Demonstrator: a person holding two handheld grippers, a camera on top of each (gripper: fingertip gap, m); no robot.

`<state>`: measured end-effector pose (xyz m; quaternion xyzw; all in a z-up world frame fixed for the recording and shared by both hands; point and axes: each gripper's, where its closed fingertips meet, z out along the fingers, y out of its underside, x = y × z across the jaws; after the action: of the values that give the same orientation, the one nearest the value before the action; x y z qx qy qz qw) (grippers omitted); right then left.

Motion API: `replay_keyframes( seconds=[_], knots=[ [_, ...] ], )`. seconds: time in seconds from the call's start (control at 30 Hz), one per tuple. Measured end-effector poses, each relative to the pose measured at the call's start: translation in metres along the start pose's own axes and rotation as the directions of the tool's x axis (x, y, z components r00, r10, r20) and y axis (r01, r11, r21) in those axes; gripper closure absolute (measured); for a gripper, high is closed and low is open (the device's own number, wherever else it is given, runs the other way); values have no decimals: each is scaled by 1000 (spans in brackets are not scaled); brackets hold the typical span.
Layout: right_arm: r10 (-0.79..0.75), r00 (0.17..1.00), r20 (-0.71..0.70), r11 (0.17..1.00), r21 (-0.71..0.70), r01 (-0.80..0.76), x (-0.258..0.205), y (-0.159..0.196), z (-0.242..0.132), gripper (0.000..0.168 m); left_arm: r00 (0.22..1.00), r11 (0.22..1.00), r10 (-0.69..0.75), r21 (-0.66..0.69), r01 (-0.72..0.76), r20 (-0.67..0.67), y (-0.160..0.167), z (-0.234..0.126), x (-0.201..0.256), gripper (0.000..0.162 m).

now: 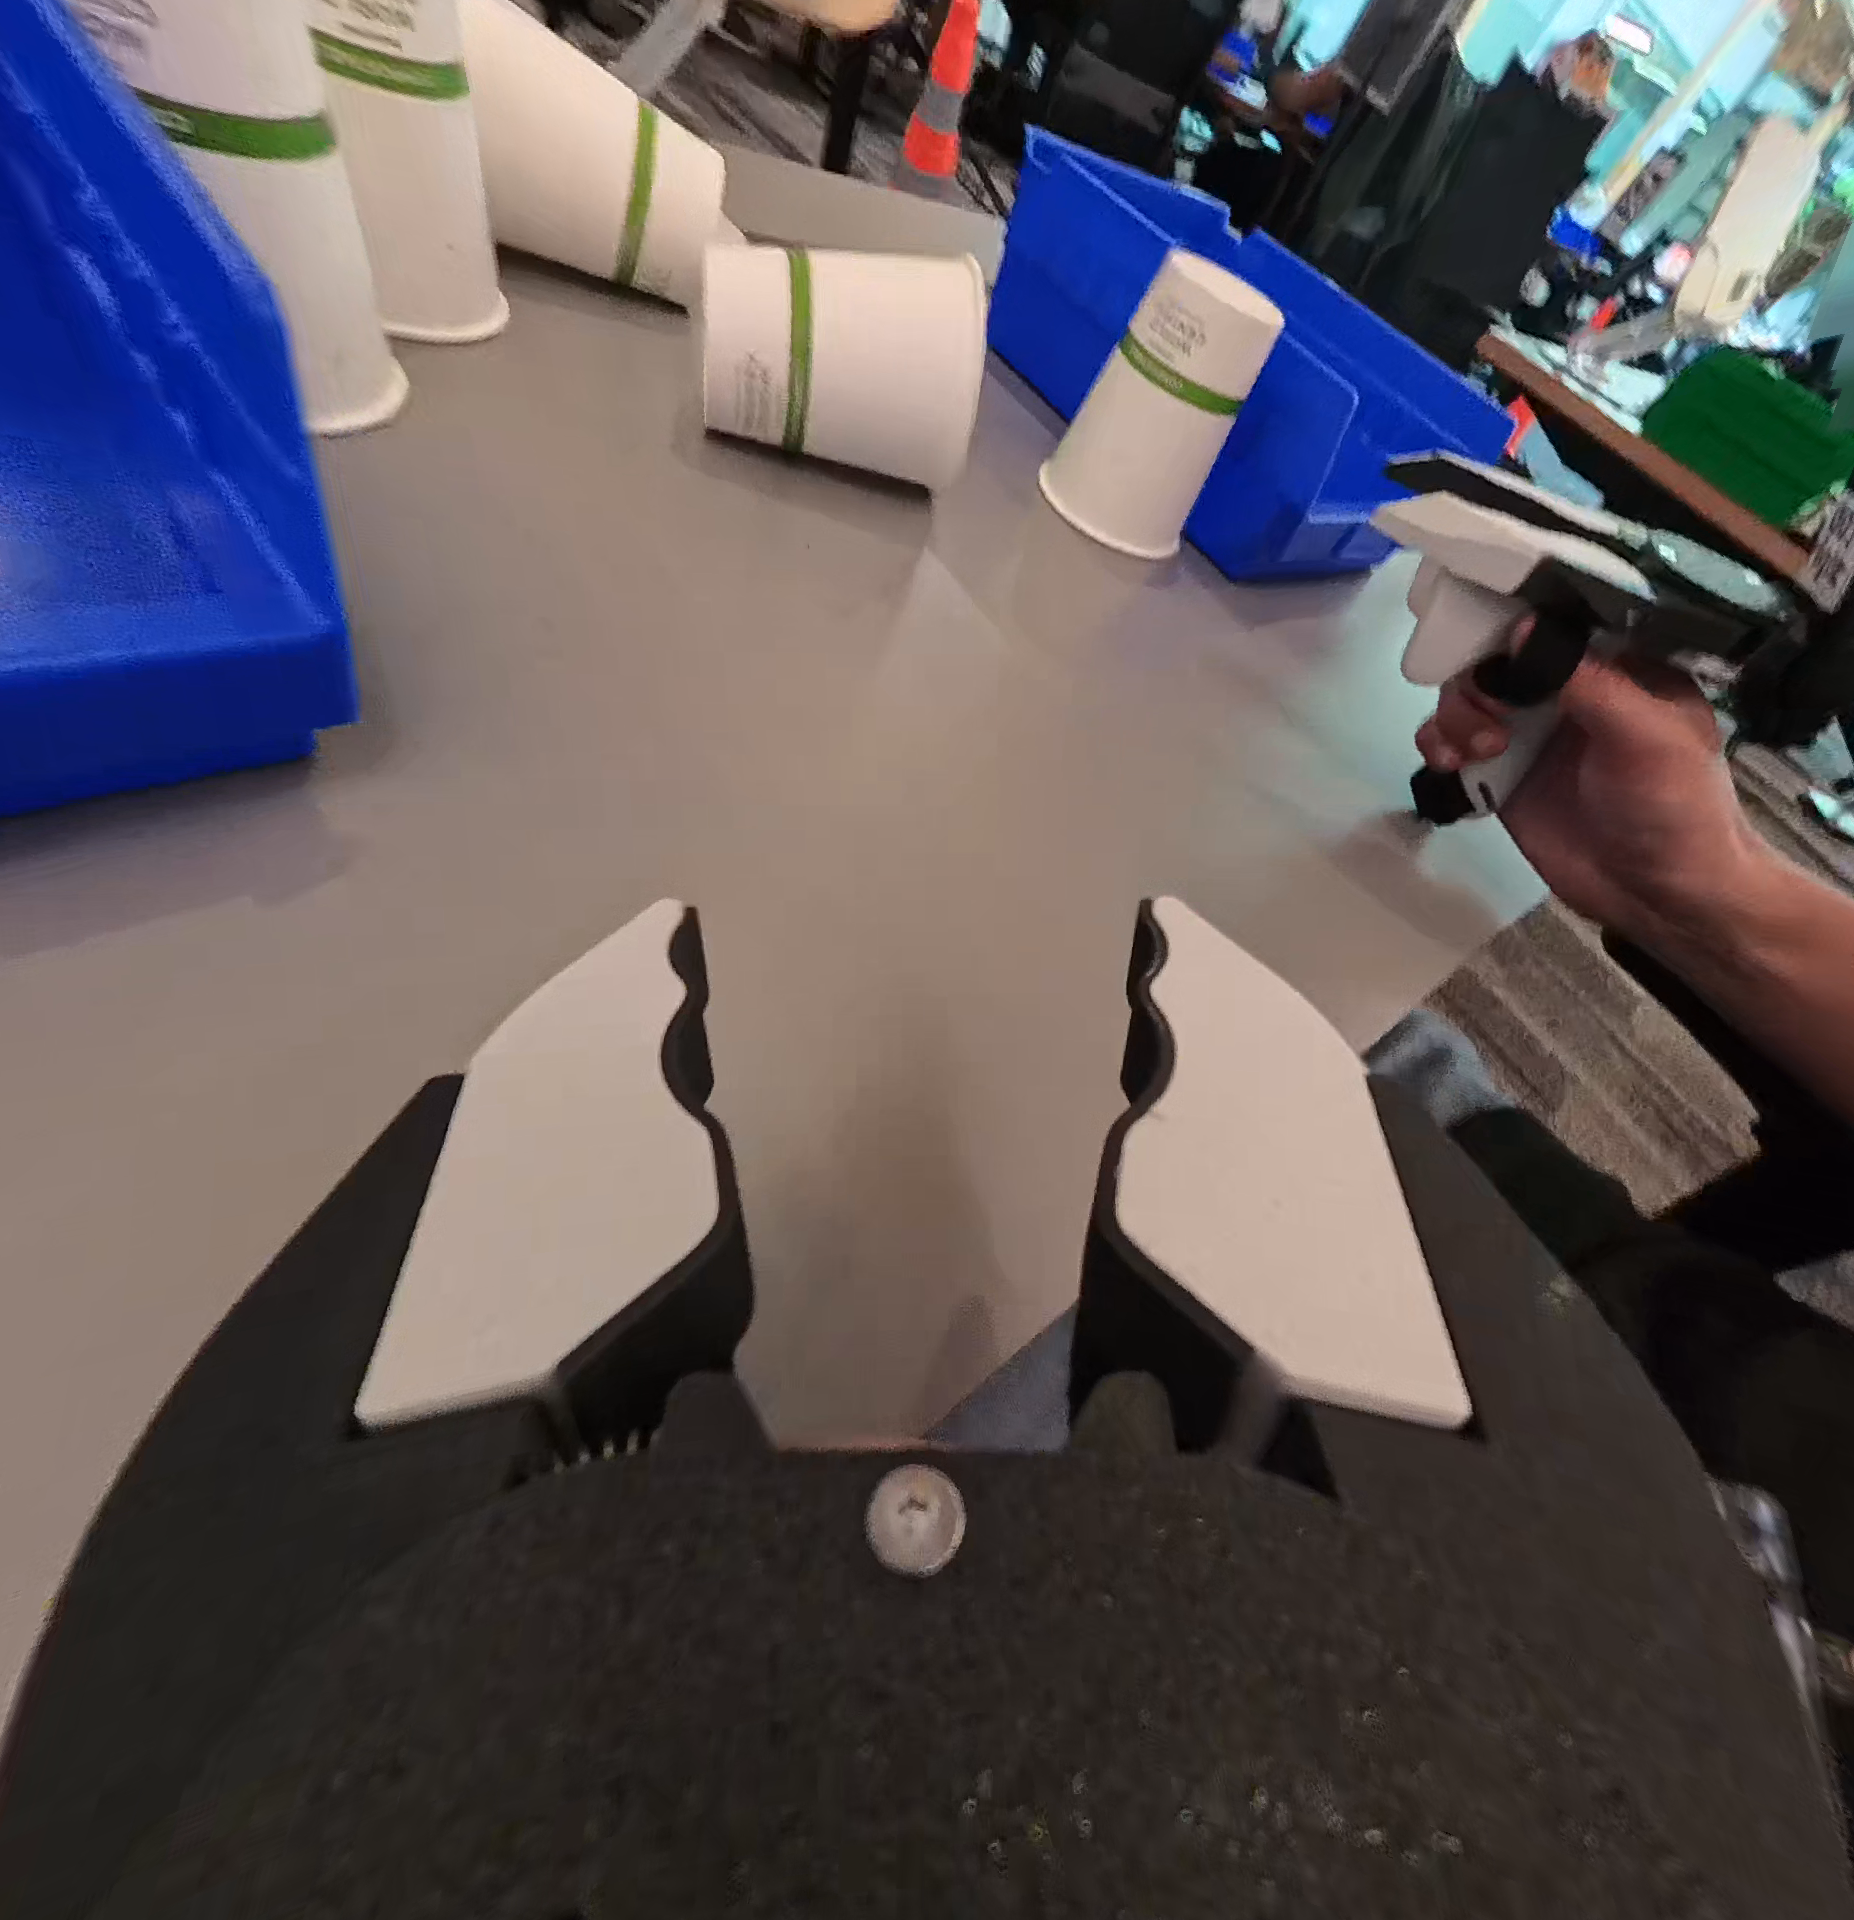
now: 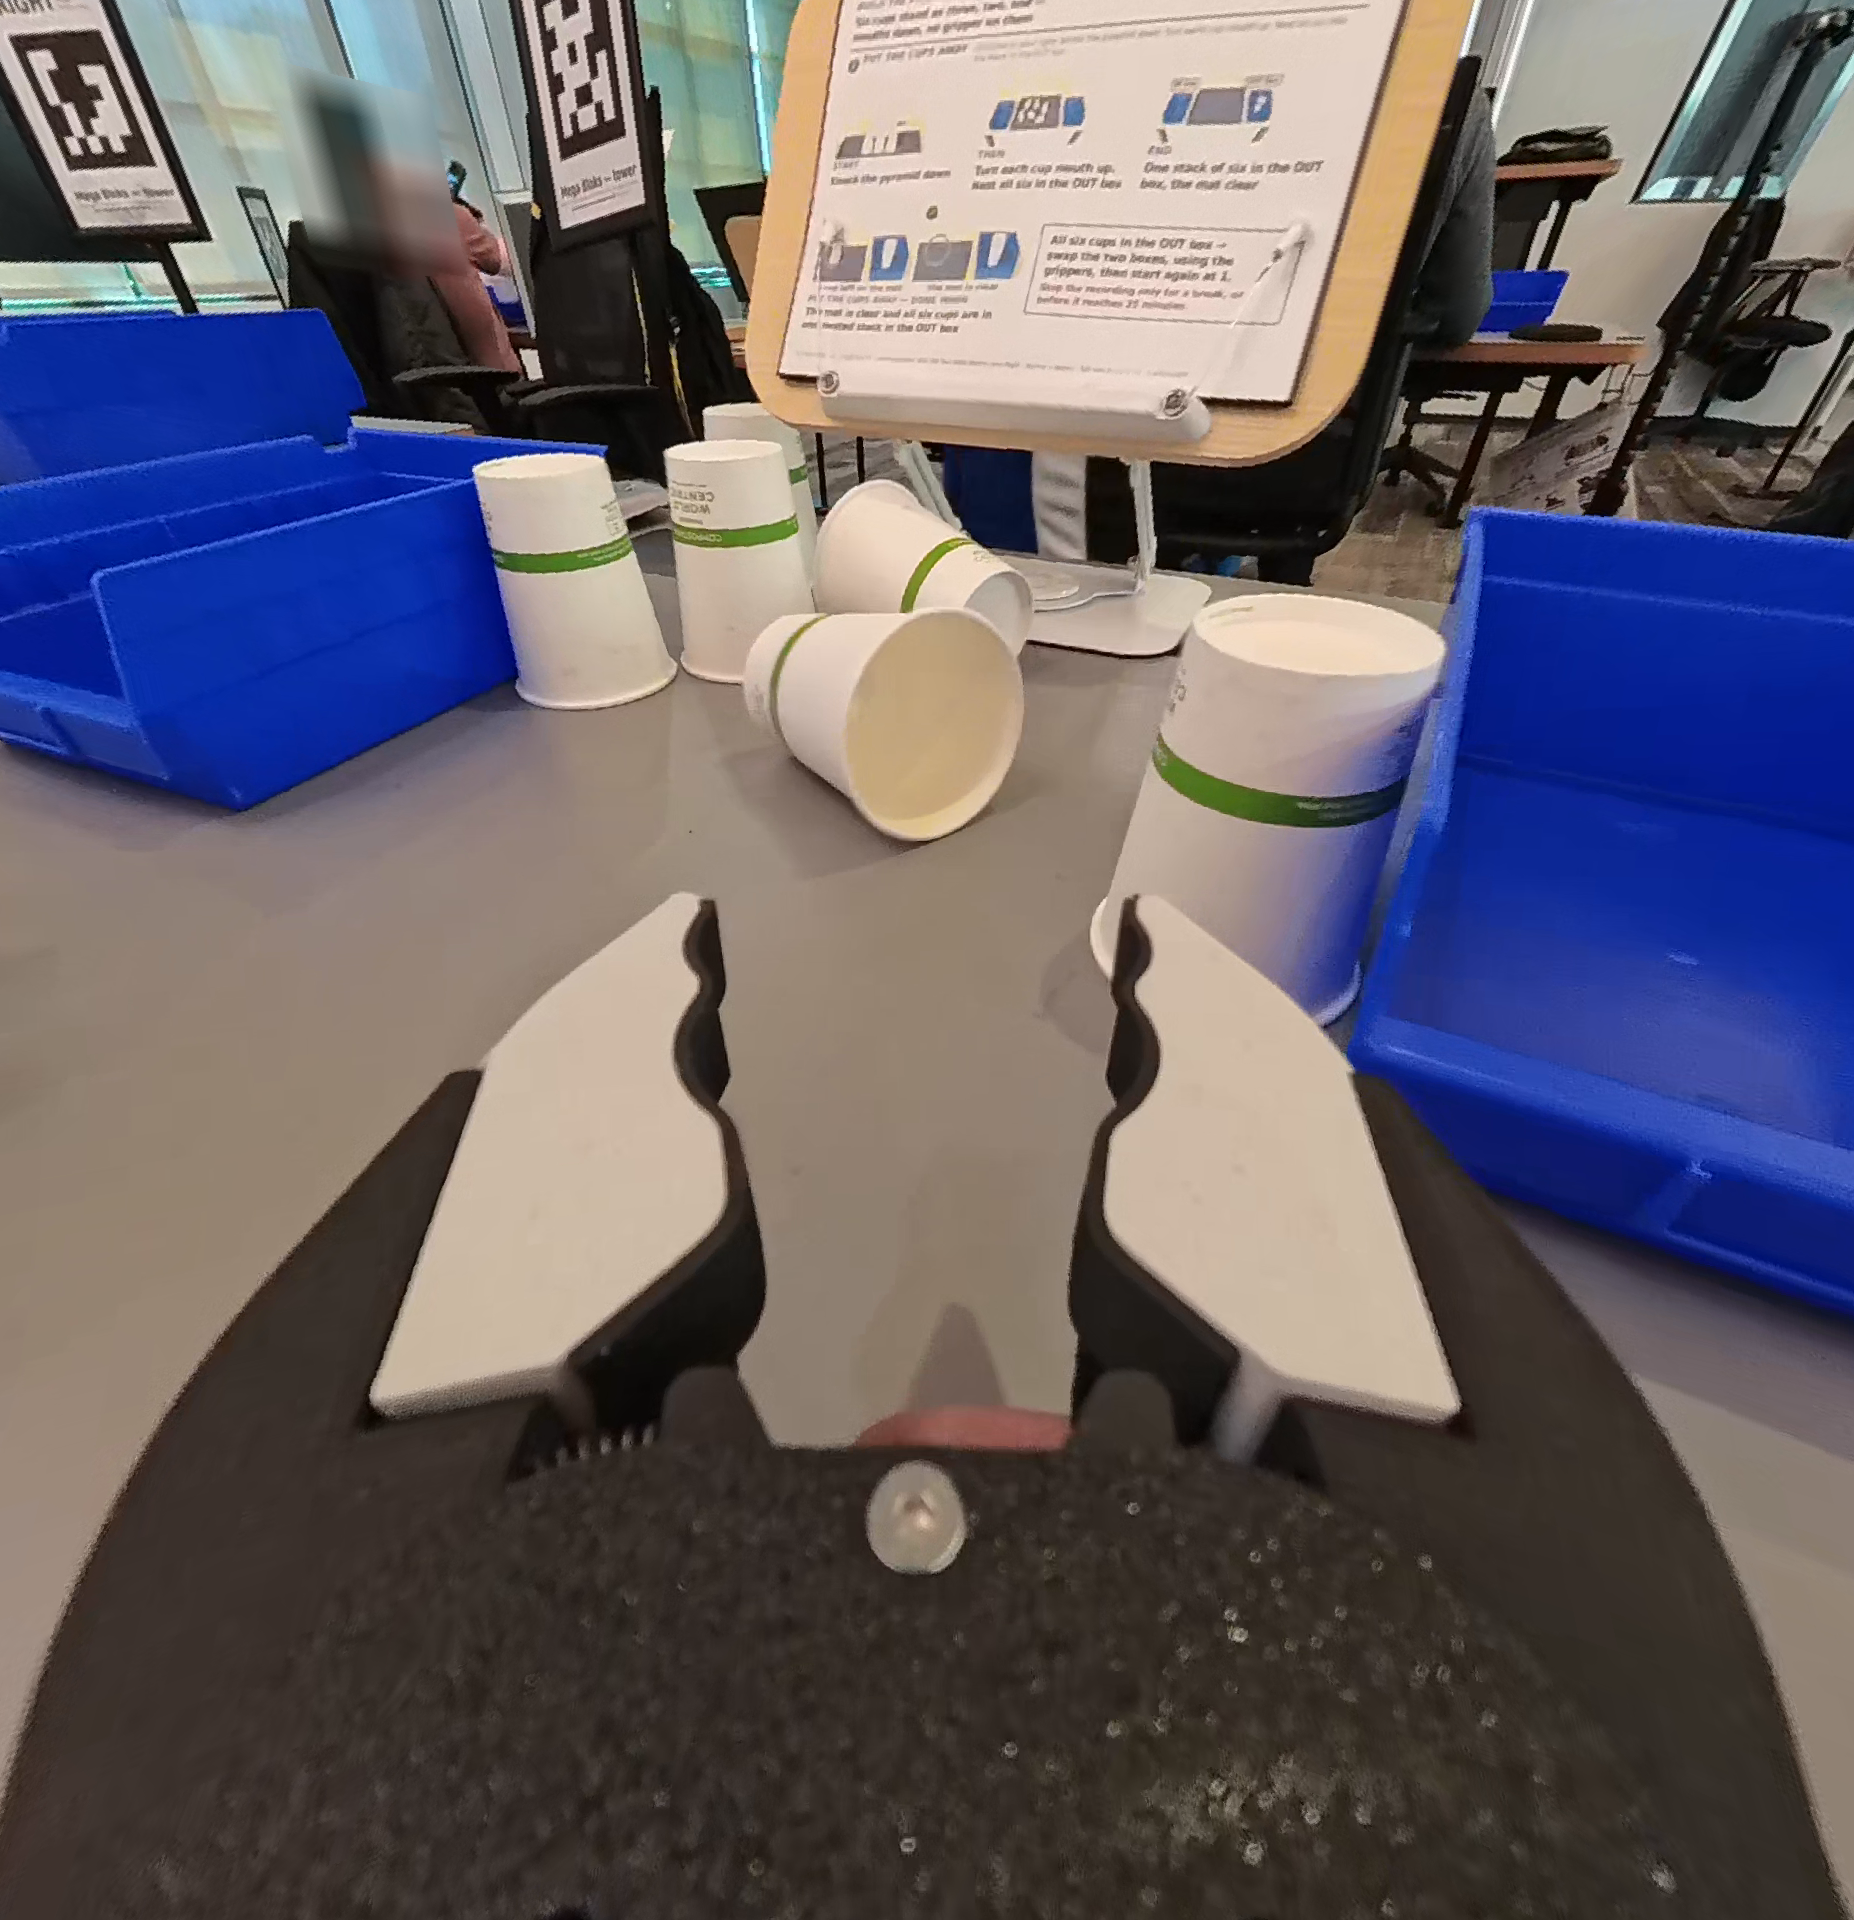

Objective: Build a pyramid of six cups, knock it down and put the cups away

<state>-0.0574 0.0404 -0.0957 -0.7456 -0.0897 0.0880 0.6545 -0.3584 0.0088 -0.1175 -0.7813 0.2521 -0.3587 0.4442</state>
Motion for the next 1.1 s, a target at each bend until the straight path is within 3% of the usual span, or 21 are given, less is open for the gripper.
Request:
replay_keyframes(
  seconds=[0.1, 0.2, 0.33, 0.43, 0.5, 0.63, 0.73, 0.87, 0.97, 1.1],
  knots=[
    [-21, 1000, 15, 1000, -8, 21, -4, 1, 2, 97, 991, 995, -26, -97, 13, -133, 11, 10, 20, 93],
    [-26, 999, 35, 1000, -15, 27, -8, 3, 3, 97, 967, 986, -57, -164, 16, -249, -9, 19, 30, 89],
    [-5, 998, 68, 1000, -10, 6, -11, 2, 5, 97, 961, 931, 212, -262, -254, -178, -79, 42, -4, 77],
    [-1, 996, 86, 1000, -13, 2, -12, 2, 11, 98, 835, 730, 543, -444, -520, -84, -135, 75, -57, 72],
    [7, 995, 99, 1000, -22, -4, -12, 2, 15, 98, 731, 562, 676, -577, -592, -93, -163, 104, -92, 68],
    [30, 993, 116, 999, -33, -27, -11, 3, 17, 98, 567, 250, 806, -771, -586, -169, -192, 157, -159, 62],
    [58, 992, 114, 998, -33, -55, -7, 4, 15, 98, 592, 115, 760, -840, -531, -270, -175, 177, -191, 56],
    [100, 990, 99, 995, -28, -97, 2, 4, 9, 99, 616, 45, 712, -854, -519, -337, -151, 188, -209, 58],
    [135, 987, 91, 991, -28, -133, 8, 5, 5, 99, 629, 72, 696, -839, -539, -345, -145, 192, -209, 77],
    [146, 985, 89, 989, -30, -144, 8, 5, 4, 99, 664, 136, 670, -825, -548, -331, -145, 186, -202, 79]
  ],
)
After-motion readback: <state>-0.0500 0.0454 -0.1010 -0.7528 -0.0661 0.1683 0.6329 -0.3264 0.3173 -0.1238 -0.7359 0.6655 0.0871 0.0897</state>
